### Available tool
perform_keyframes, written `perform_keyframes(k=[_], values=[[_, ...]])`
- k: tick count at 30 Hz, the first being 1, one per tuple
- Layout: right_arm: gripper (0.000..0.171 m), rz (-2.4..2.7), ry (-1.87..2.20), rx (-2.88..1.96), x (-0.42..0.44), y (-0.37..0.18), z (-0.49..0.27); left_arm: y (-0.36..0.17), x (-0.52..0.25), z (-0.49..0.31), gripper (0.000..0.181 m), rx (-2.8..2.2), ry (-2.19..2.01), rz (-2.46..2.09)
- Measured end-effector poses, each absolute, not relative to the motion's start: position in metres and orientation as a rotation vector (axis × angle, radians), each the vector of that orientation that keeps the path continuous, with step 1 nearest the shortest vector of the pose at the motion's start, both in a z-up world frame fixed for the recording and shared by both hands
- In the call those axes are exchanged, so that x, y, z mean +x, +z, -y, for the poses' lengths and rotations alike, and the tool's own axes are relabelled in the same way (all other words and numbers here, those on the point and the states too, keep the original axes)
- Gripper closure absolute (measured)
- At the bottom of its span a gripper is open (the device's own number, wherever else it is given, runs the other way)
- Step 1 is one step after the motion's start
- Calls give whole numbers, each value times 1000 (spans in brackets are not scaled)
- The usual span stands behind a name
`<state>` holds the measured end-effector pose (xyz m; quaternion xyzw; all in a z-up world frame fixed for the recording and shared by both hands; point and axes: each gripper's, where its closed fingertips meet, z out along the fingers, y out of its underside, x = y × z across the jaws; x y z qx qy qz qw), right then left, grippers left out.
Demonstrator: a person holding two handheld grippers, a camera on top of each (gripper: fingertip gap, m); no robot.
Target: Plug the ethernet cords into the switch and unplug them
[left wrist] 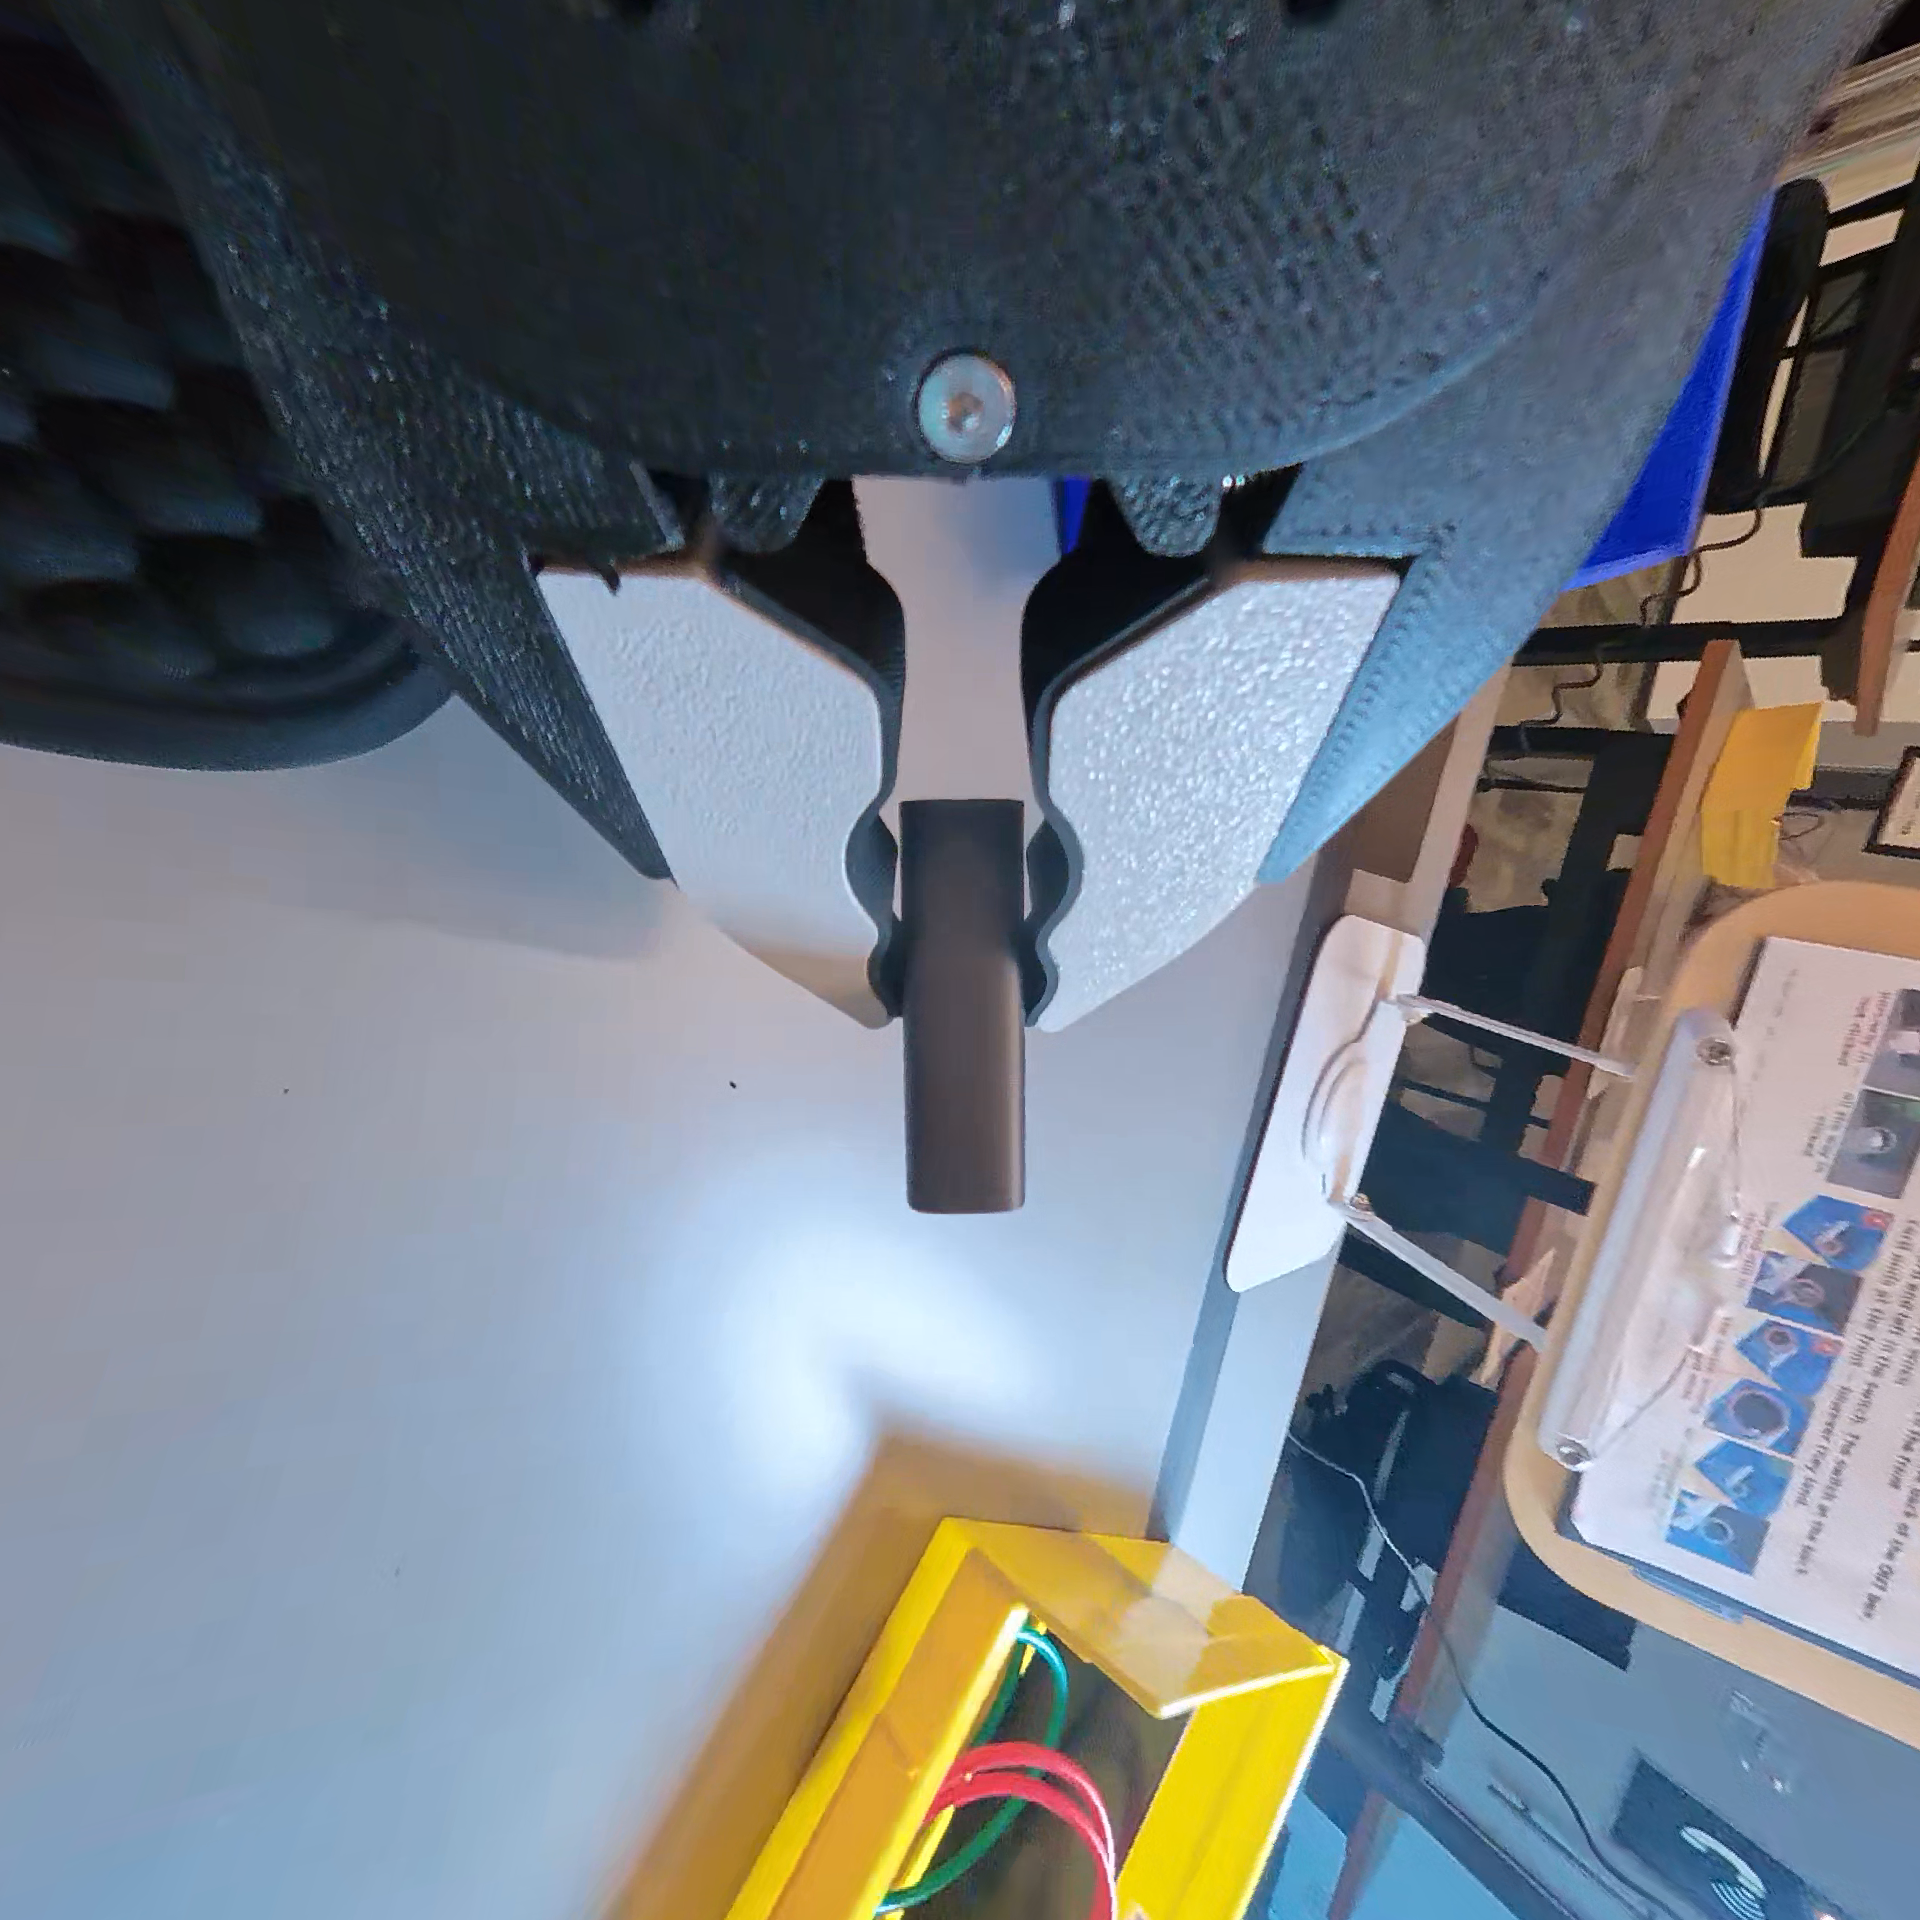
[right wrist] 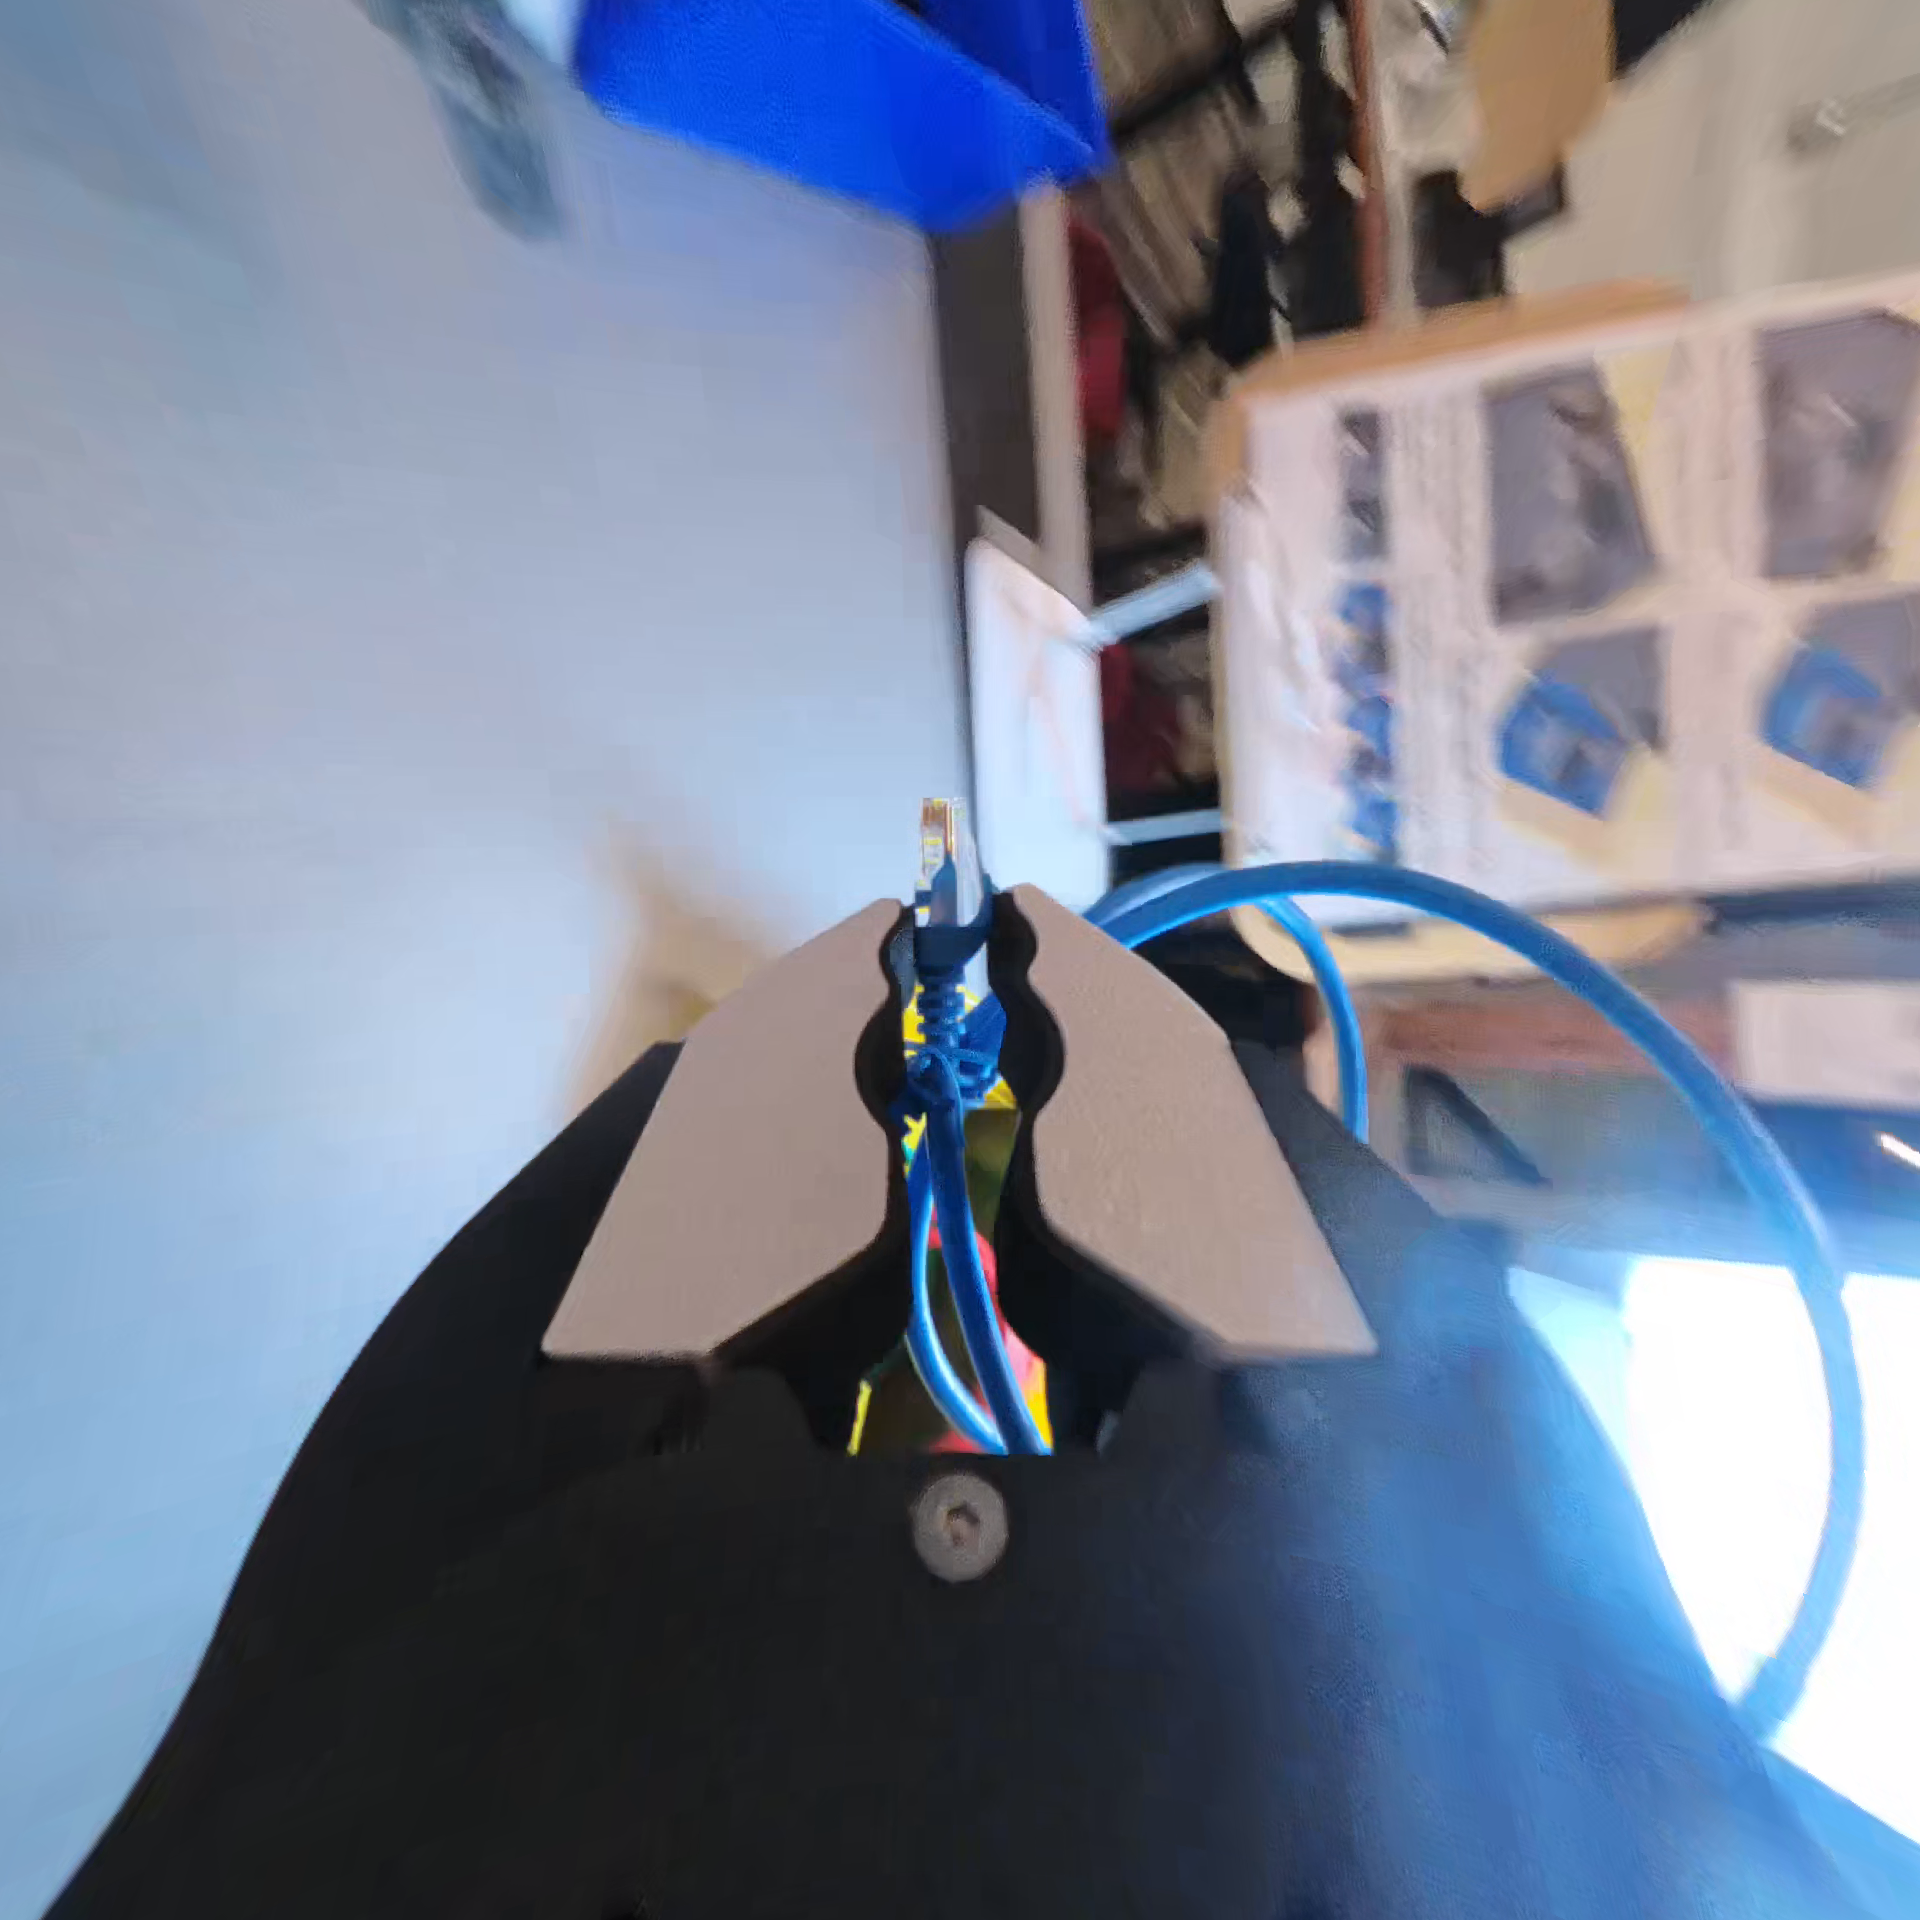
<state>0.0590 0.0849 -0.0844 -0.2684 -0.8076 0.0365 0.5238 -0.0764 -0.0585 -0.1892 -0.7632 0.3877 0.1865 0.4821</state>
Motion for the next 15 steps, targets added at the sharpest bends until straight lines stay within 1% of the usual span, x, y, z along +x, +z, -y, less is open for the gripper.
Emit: perform_keyframes(k=[2, 4, 8, 10, 12, 15], values=[[157, 1918, -9, -750, 59, -81, -128, -199, -76, 59, 160, -1881, 440, -953], [157, 1924, 8, -837, 52, -95, -160, -206, -75, 59, 160, -1894, 443, -965], [157, 1957, -65, -1279, 49, -177, -232, -212, -71, 58, 160, -1899, 416, -974], [153, 1916, 22, -1473, 46, -207, -241, -215, -71, 58, 160, -1901, 418, -981], [147, 1844, 225, -1500, 32, -202, -227, -216, -71, 58, 160, -1894, 410, -975], [144, 1710, 564, -1434, 16, -158, -193, -213, -67, 56, 160, -1865, 357, -938]])
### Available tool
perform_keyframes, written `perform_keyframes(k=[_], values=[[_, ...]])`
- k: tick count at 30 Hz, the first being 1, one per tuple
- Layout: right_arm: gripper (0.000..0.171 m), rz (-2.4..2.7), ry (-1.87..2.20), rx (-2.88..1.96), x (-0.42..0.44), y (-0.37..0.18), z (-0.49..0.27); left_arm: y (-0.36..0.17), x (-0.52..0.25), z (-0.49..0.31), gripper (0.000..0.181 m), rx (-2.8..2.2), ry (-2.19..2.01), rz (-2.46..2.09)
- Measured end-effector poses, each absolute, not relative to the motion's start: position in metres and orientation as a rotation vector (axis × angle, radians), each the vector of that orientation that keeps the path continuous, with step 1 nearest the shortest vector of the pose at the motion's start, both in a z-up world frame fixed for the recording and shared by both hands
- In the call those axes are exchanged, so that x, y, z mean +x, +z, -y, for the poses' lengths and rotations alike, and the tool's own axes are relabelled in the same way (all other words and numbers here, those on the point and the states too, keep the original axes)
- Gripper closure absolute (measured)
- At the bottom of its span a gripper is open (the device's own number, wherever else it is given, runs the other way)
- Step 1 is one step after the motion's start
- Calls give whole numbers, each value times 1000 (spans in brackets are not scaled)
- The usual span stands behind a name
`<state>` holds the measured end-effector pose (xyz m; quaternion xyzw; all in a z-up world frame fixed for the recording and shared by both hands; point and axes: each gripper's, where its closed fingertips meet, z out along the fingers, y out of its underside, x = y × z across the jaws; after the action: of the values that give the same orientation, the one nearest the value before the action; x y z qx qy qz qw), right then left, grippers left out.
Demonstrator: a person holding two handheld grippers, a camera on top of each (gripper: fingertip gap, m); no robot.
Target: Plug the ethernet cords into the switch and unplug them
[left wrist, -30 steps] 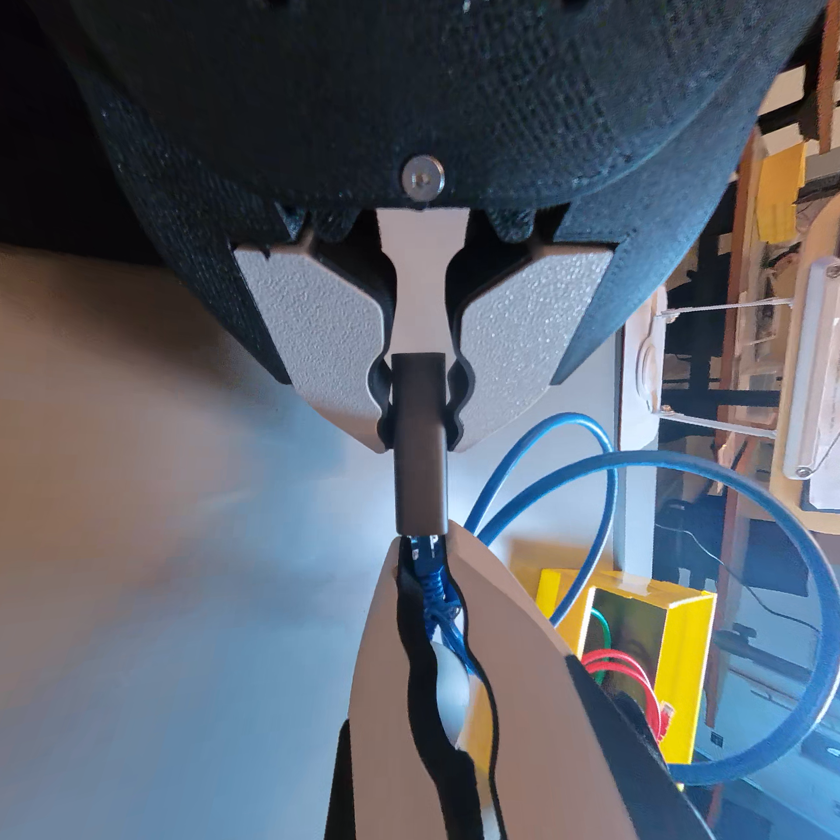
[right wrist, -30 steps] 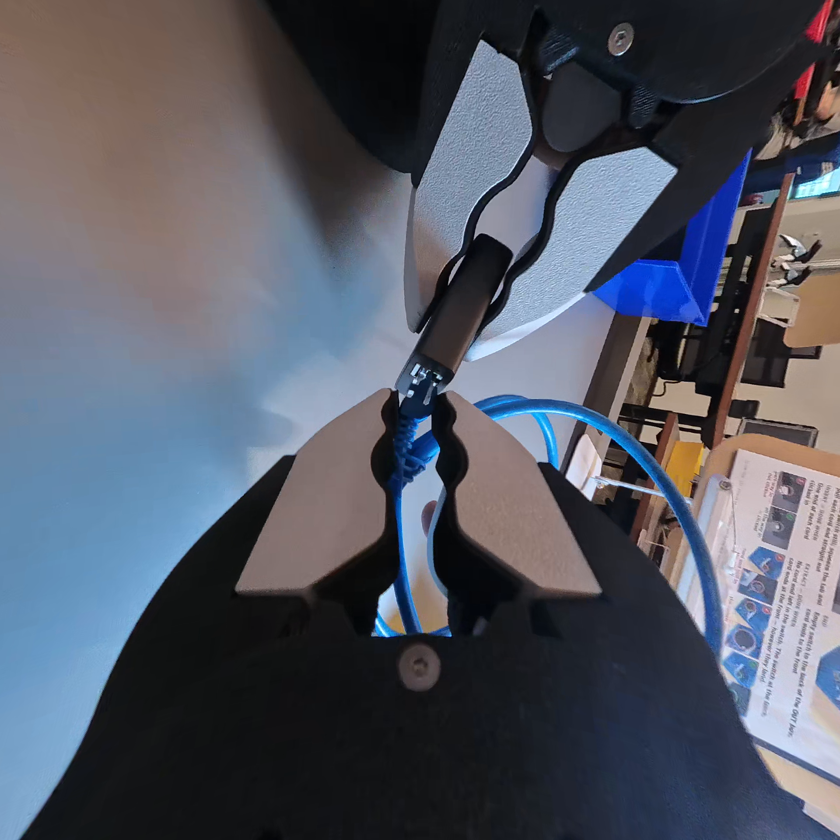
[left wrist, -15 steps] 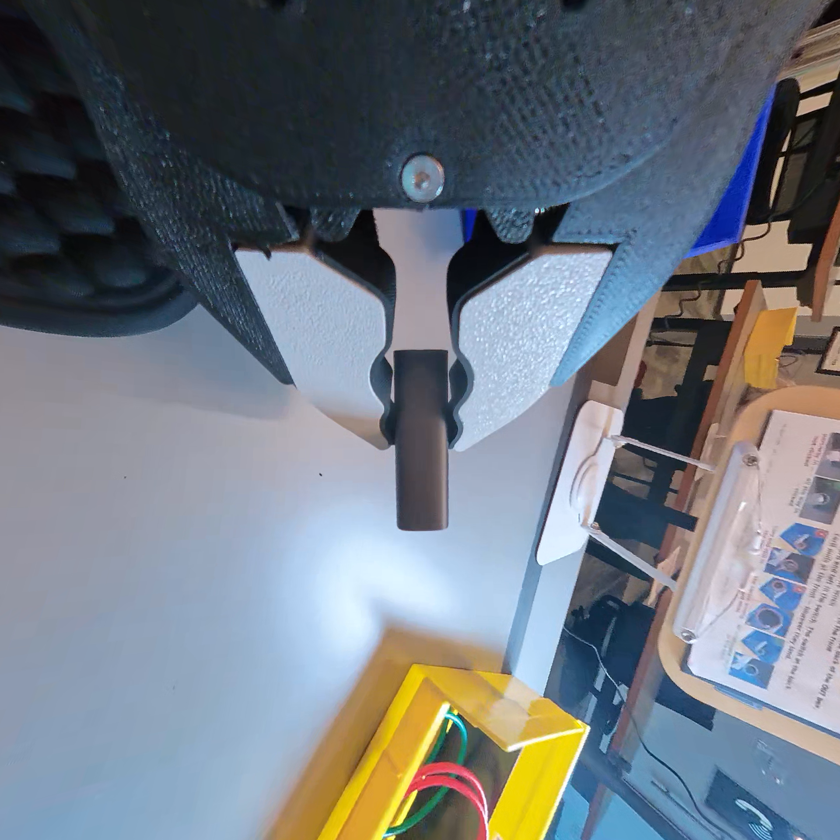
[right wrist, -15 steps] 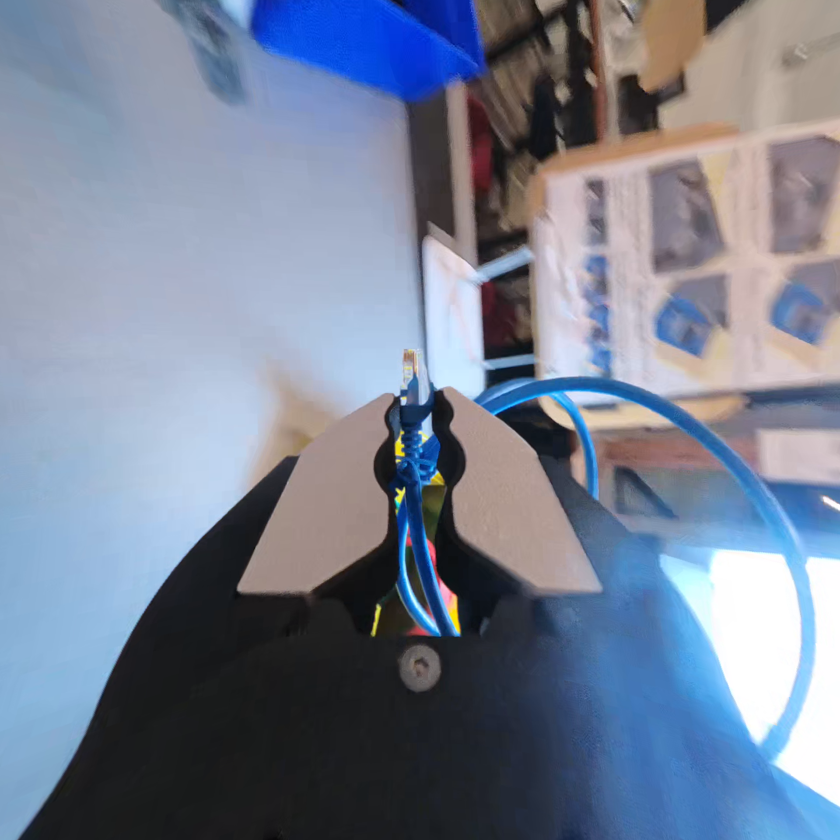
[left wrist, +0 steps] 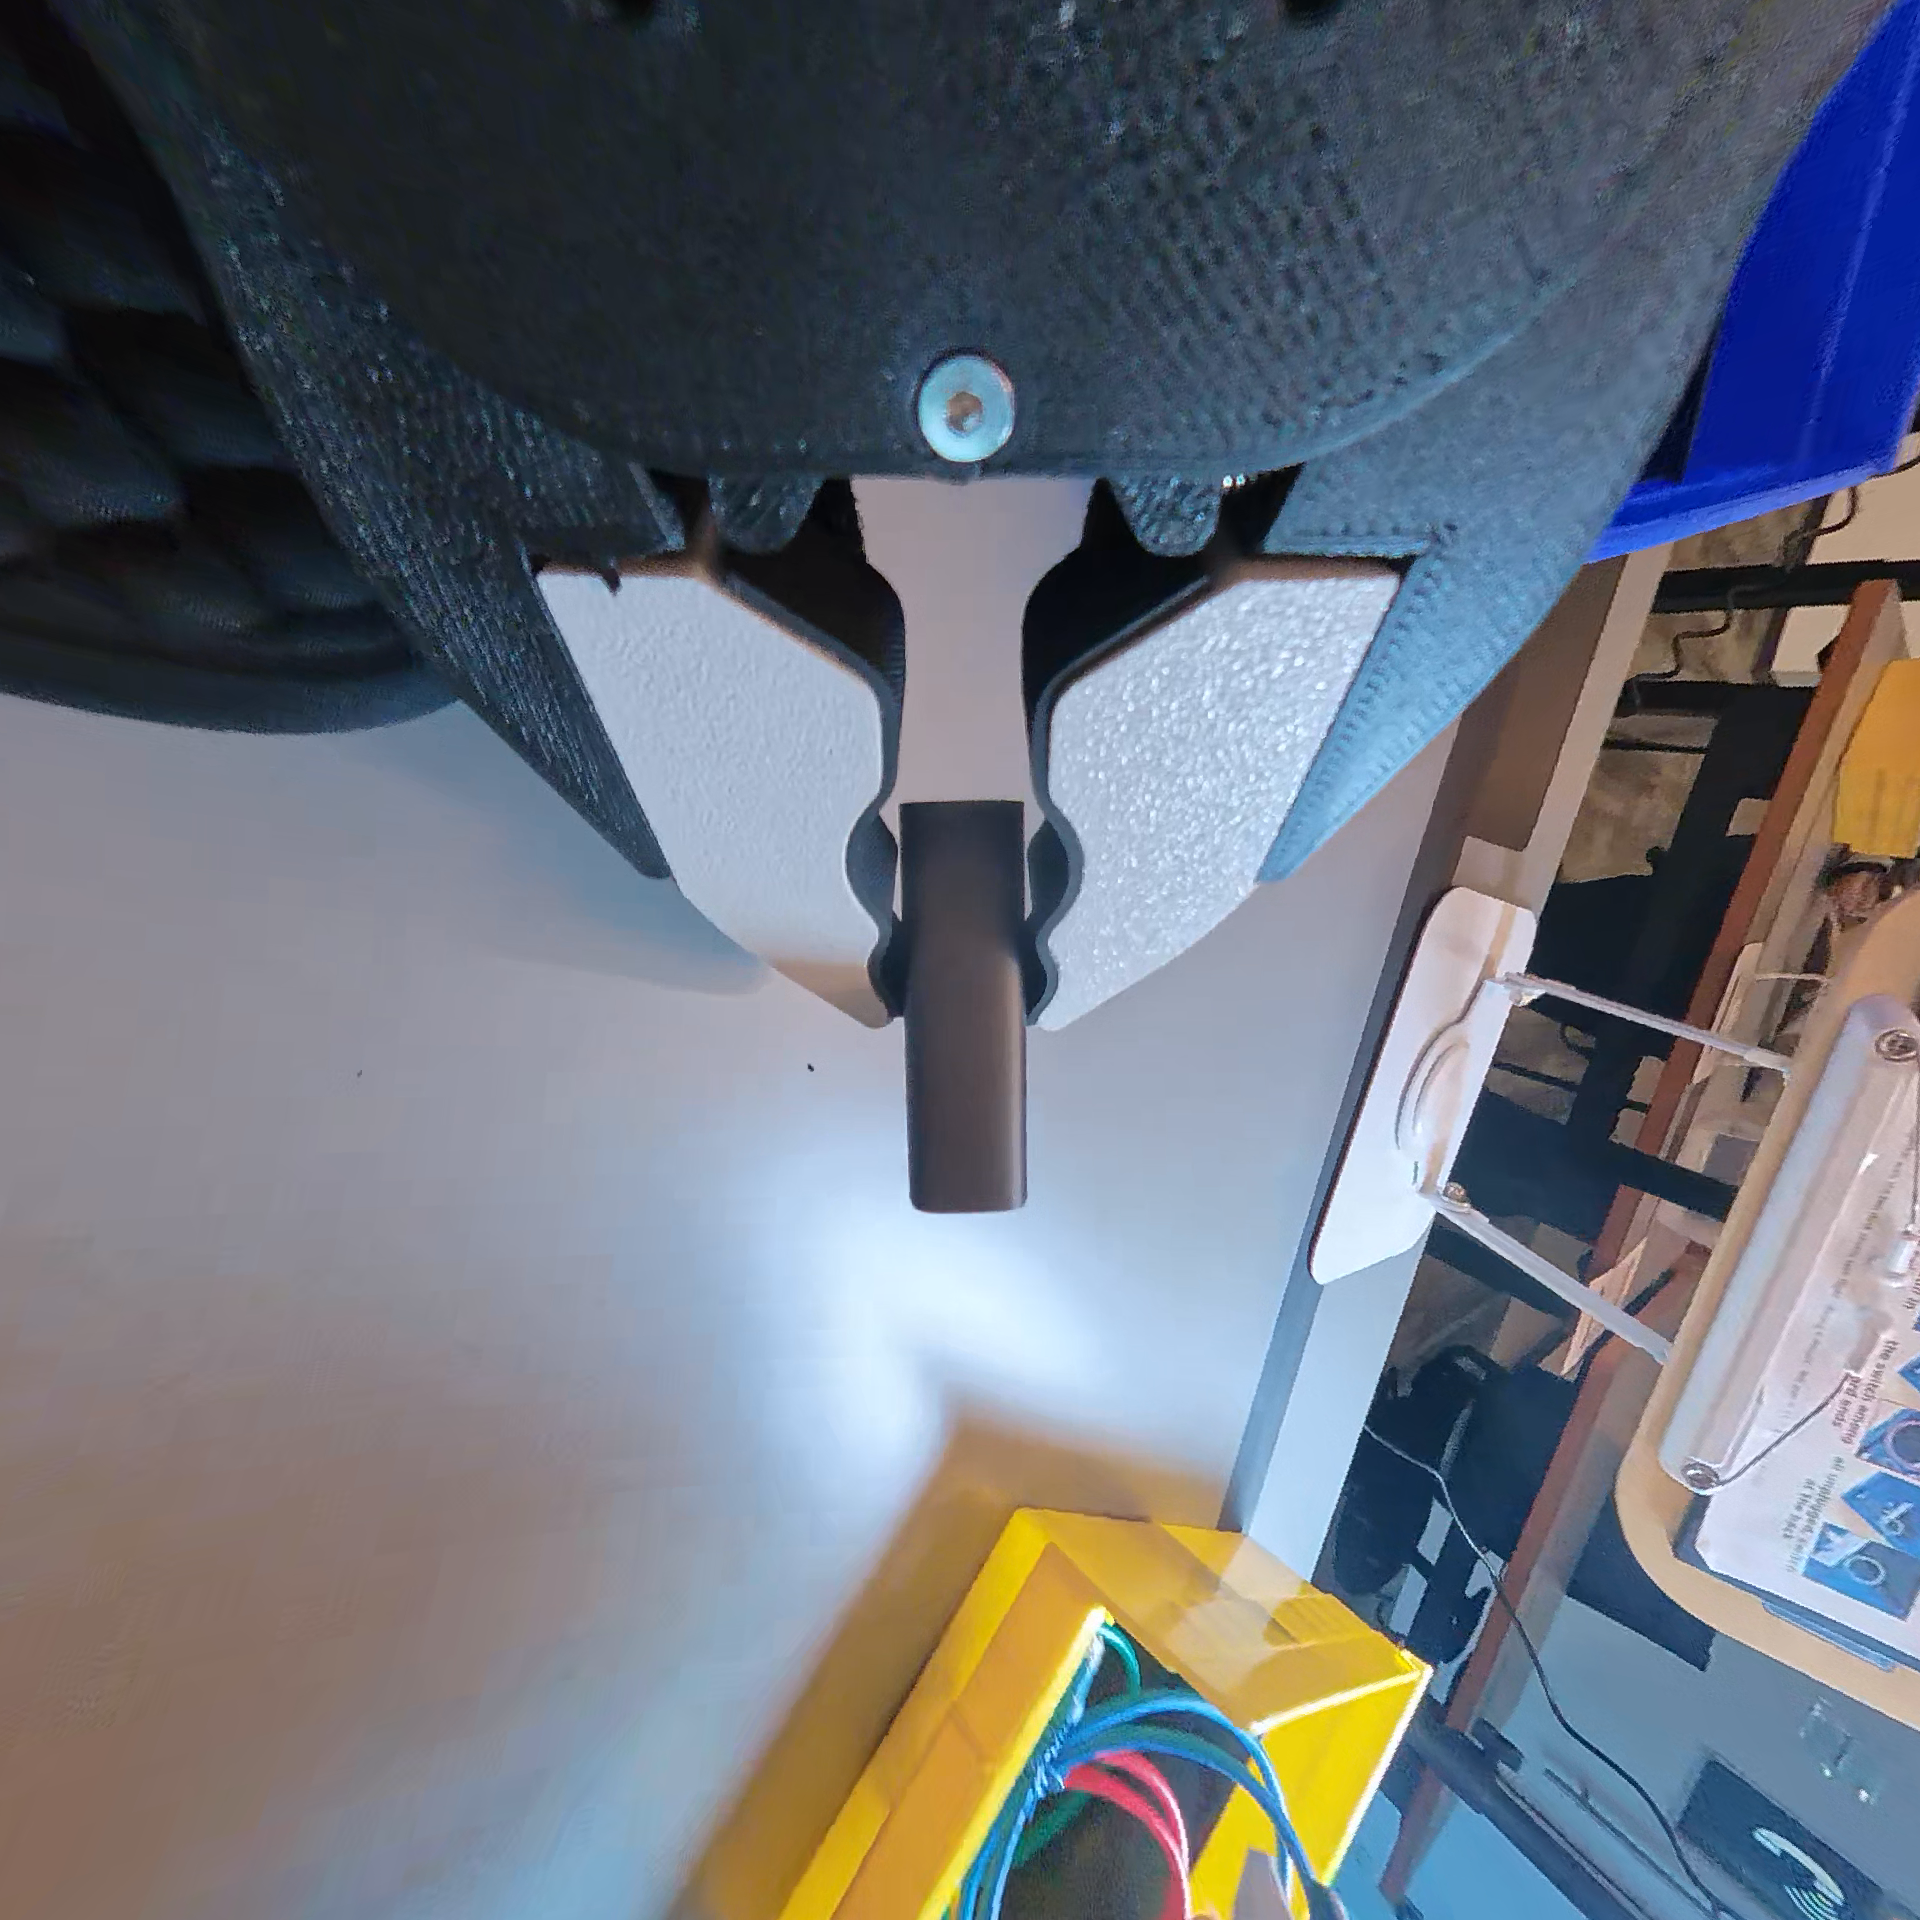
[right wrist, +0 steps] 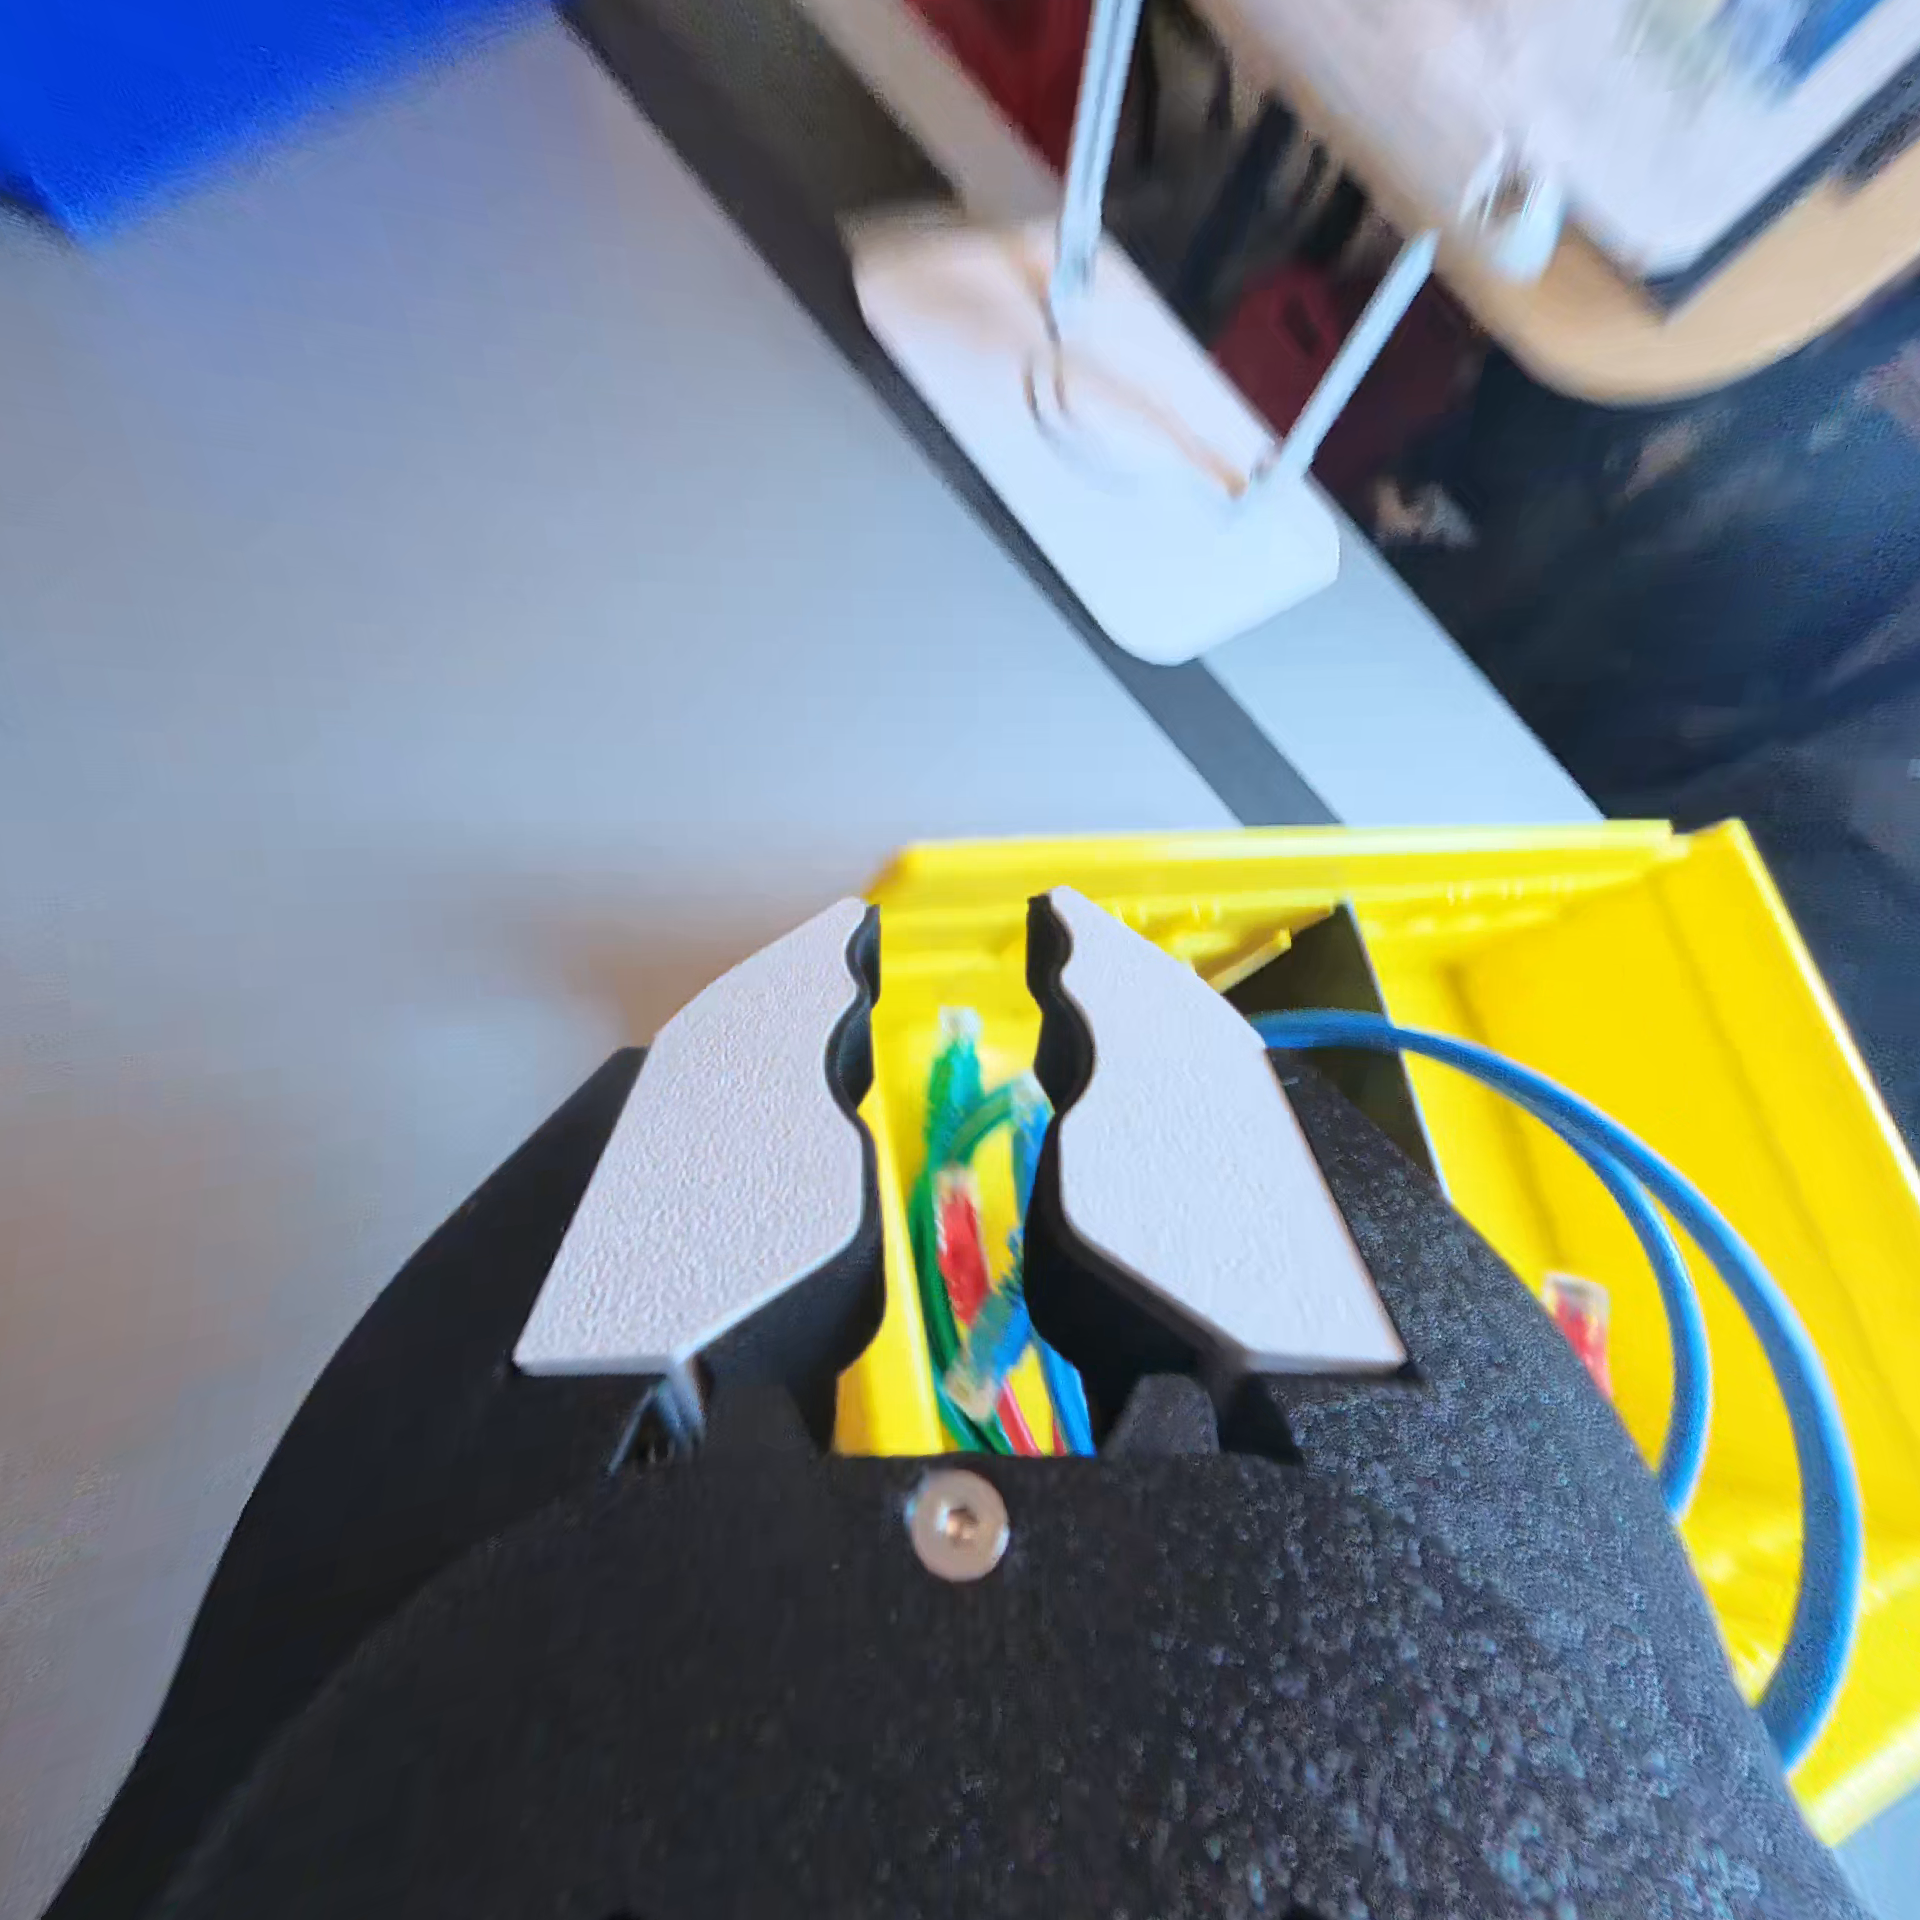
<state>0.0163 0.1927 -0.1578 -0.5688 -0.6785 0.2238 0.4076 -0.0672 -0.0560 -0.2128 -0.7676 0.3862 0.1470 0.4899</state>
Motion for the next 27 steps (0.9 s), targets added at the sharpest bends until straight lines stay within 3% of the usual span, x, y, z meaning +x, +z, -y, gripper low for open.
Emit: perform_keyframes(k=[5, 9, 14, 15, 17, 27], values=[[139, 1728, 736, -1138, 14, -116, -126, -205, -54, 55, 160, -1807, 272, -908], [130, 1961, 802, -873, 11, -145, -31, -203, -38, 55, 160, -1776, 237, -931], [130, 2079, 797, -622, -5, -181, 57, -211, -19, 55, 160, -1782, 219, -991], [130, 2092, 766, -589, -8, -187, 64, -212, -16, 55, 160, -1780, 207, -996], [150, 2098, 733, -529, -11, -192, 69, -212, -13, 57, 160, -1781, 186, -999], [151, 2108, 946, -612, 8, -191, 52, -201, -4, 58, 160, -1726, 86, -959]])
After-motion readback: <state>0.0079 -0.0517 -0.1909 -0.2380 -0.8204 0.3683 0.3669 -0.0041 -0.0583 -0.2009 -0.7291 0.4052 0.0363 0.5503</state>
